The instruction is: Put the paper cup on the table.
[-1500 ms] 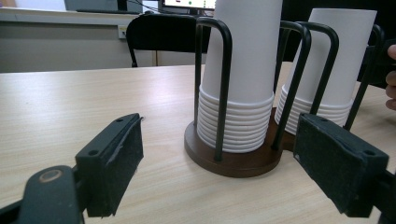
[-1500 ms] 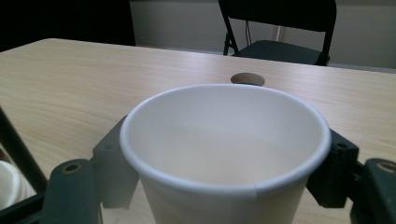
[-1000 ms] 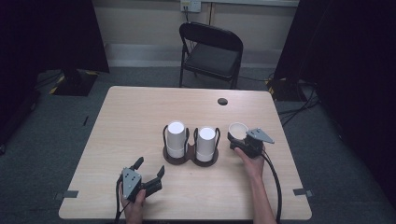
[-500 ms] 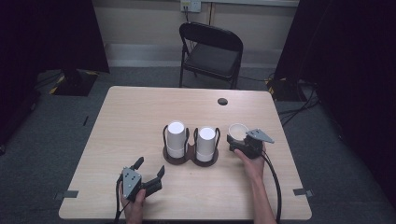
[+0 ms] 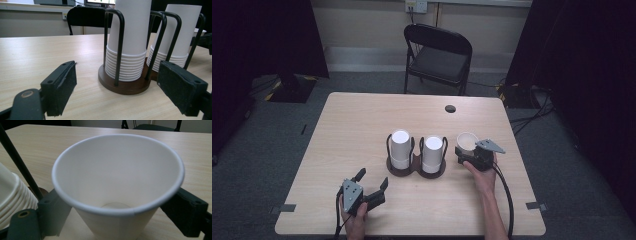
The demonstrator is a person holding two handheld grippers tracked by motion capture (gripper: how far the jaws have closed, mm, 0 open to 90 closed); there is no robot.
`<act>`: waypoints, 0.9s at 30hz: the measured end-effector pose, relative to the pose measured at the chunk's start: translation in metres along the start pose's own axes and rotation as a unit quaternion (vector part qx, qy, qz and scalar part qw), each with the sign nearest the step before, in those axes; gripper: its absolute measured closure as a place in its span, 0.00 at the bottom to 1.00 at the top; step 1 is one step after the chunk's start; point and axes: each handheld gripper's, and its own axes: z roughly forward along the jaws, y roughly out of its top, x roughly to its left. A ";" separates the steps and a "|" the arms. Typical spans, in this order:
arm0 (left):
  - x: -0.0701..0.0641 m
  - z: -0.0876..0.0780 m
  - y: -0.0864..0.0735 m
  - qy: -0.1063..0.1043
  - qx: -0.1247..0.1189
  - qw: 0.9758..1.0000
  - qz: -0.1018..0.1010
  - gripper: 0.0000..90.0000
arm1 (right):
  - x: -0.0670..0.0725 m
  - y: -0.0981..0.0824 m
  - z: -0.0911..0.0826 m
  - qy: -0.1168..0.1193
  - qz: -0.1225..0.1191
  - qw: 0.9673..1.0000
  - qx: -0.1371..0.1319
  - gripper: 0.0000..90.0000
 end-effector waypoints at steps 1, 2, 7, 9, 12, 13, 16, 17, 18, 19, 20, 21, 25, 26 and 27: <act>0.000 0.000 0.000 0.000 0.000 1.000 0.000 0.18 | 0.000 0.000 -0.001 -0.002 0.000 1.000 0.000 0.15; 0.000 0.000 0.000 0.000 0.001 1.000 -0.001 0.18 | -0.001 -0.001 -0.002 -0.001 0.001 1.000 0.000 0.15; 0.000 0.000 0.000 0.002 0.000 1.000 -0.005 0.18 | -0.004 -0.003 -0.005 -0.005 0.008 1.000 0.009 0.15; 0.000 0.001 0.000 0.002 0.002 1.000 -0.005 0.18 | -0.005 -0.002 -0.007 -0.008 0.009 1.000 0.006 0.15; 0.000 0.001 0.000 0.002 0.002 1.000 -0.005 0.18 | -0.003 -0.002 -0.011 -0.005 0.010 1.000 0.003 0.15; 0.000 0.001 0.000 0.002 0.001 1.000 -0.005 0.18 | -0.003 -0.002 -0.012 -0.005 0.012 1.000 0.003 0.15; 0.000 0.001 0.000 0.003 0.002 1.000 -0.005 0.18 | 0.000 -0.001 -0.015 -0.004 0.012 1.000 0.002 0.15; 0.000 0.001 0.000 0.003 0.003 1.000 -0.005 0.18 | 0.001 -0.001 -0.016 -0.005 0.011 1.000 0.001 0.15; 0.000 0.001 0.000 0.003 0.005 1.000 -0.006 0.18 | 0.001 0.000 -0.017 -0.006 0.010 1.000 0.000 0.15; 0.000 0.001 0.001 0.003 0.006 1.000 -0.006 0.18 | 0.002 0.000 -0.018 -0.005 0.009 1.000 0.000 0.15; 0.001 0.001 0.001 0.003 0.008 1.000 -0.005 0.18 | 0.003 0.001 -0.020 -0.006 0.008 1.000 -0.002 0.15; 0.001 0.001 0.001 0.003 0.008 1.000 -0.006 0.18 | 0.004 0.001 -0.021 -0.007 0.009 1.000 -0.004 0.15; 0.000 0.001 0.000 0.005 0.002 1.000 -0.008 0.18 | 0.007 0.000 -0.028 -0.015 0.008 1.000 -0.011 0.15; 0.000 0.002 0.001 0.006 0.006 1.000 -0.007 0.18 | 0.007 -0.001 -0.030 -0.019 0.008 1.000 -0.010 0.15; 0.000 0.002 0.001 0.006 0.010 1.000 -0.007 0.18 | 0.007 -0.002 -0.031 -0.020 0.010 1.000 -0.012 0.15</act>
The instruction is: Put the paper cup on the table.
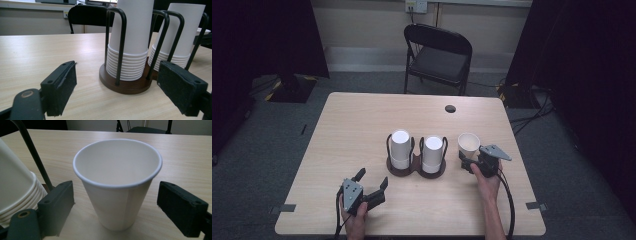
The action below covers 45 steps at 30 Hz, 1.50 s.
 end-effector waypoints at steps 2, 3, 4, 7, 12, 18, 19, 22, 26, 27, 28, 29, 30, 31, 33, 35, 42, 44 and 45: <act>0.000 0.001 0.000 0.000 0.004 1.000 -0.002 0.18 | -0.001 -0.002 -0.003 -0.002 0.007 1.000 0.004 0.15; 0.000 0.001 0.000 0.001 0.004 1.000 -0.001 0.18 | 0.000 -0.002 -0.005 -0.002 0.009 1.000 0.003 0.15; 0.000 0.001 0.000 0.001 0.004 1.000 -0.001 0.18 | 0.000 -0.002 -0.008 0.002 0.011 1.000 -0.001 0.15; 0.000 0.001 0.000 0.004 0.002 1.000 -0.002 0.18 | 0.001 -0.003 -0.016 0.001 0.014 1.000 -0.010 0.15; 0.000 0.001 0.000 0.007 0.004 1.000 -0.002 0.18 | 0.002 -0.005 -0.028 -0.004 0.017 1.000 -0.011 0.15; -0.001 0.001 0.000 0.013 0.003 1.000 0.000 0.18 | 0.008 -0.008 -0.044 0.007 0.030 0.999 -0.025 0.15; -0.001 0.001 0.000 0.013 0.002 1.000 -0.001 0.18 | 0.009 -0.009 -0.046 0.003 0.027 0.999 -0.025 0.15; -0.001 0.000 0.000 0.015 0.001 1.000 -0.002 0.18 | 0.011 -0.013 -0.053 0.007 0.030 0.999 -0.022 0.15; -0.002 0.000 0.000 0.018 0.002 1.000 0.000 0.18 | 0.013 -0.019 -0.062 0.005 0.036 0.999 -0.024 0.15; -0.002 0.000 0.000 0.019 0.002 1.000 0.001 0.18 | 0.014 -0.021 -0.065 0.003 0.036 0.999 -0.023 0.15; -0.002 0.000 0.000 0.019 0.001 1.000 0.001 0.18 | 0.015 -0.022 -0.067 0.000 0.036 0.999 -0.025 0.15; -0.002 0.000 0.000 0.020 0.000 1.000 0.000 0.18 | 0.016 -0.024 -0.070 0.000 0.038 0.999 -0.026 0.15; -0.002 0.000 0.000 0.021 0.000 1.000 0.000 0.18 | 0.017 -0.026 -0.072 0.001 0.041 0.999 -0.028 0.15; -0.002 0.000 0.000 0.021 0.000 1.000 0.000 0.18 | 0.019 -0.028 -0.075 0.000 0.041 0.999 -0.030 0.15; -0.002 0.000 0.000 0.021 0.001 1.000 0.002 0.18 | 0.021 -0.031 -0.079 0.000 0.043 0.999 -0.033 0.15; -0.002 0.000 0.000 0.022 0.001 1.000 0.002 0.18 | 0.023 -0.033 -0.083 0.001 0.043 0.998 -0.038 0.15; -0.003 0.000 0.000 0.027 0.001 1.000 0.004 0.18 | 0.032 -0.042 -0.098 0.000 0.043 0.998 -0.053 0.15; -0.003 0.000 0.000 0.028 0.000 1.000 0.003 0.18 | 0.034 -0.045 -0.102 -0.005 0.044 0.997 -0.056 0.15; -0.003 0.000 0.000 0.028 0.000 1.000 0.004 0.18 | 0.035 -0.046 -0.103 -0.006 0.044 0.997 -0.057 0.15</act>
